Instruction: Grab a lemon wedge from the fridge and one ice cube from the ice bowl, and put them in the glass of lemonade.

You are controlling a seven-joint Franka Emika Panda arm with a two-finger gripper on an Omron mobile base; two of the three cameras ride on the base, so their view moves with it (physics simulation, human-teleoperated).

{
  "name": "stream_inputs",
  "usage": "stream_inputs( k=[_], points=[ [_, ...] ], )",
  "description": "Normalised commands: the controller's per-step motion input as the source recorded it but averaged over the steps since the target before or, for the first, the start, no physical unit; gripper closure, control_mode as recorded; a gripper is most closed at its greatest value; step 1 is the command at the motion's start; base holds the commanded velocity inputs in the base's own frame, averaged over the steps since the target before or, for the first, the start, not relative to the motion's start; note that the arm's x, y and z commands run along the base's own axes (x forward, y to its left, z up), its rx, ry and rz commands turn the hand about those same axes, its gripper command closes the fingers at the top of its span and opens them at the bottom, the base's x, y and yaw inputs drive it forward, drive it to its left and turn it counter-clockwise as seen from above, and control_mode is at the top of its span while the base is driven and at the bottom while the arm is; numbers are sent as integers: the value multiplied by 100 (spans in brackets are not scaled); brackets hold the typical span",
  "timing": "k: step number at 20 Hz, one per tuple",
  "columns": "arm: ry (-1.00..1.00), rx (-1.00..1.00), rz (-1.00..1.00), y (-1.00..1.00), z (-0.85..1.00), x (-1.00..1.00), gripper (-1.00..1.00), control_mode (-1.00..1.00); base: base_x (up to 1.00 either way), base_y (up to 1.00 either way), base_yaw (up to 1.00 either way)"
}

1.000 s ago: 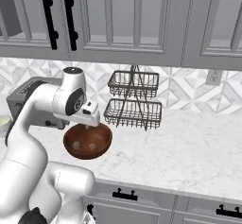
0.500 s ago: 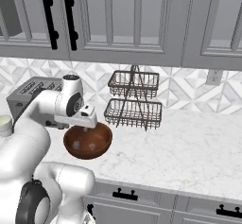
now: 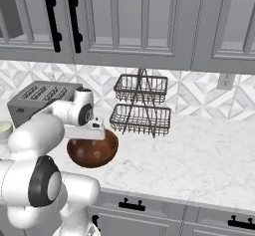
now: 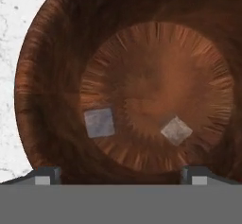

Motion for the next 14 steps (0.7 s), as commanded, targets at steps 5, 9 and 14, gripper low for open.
stream_inputs(
  k=[5, 9, 14],
  points=[
    [0, 0, 18, 0, -59, 9, -100, -100, 0, 0, 0],
    [0, 0, 20, 0, -43, 6, -100, -100, 0, 0, 0],
    [-4, 3, 22, 0, -14, 0, -100, -100, 0, 0, 0]
  ],
)
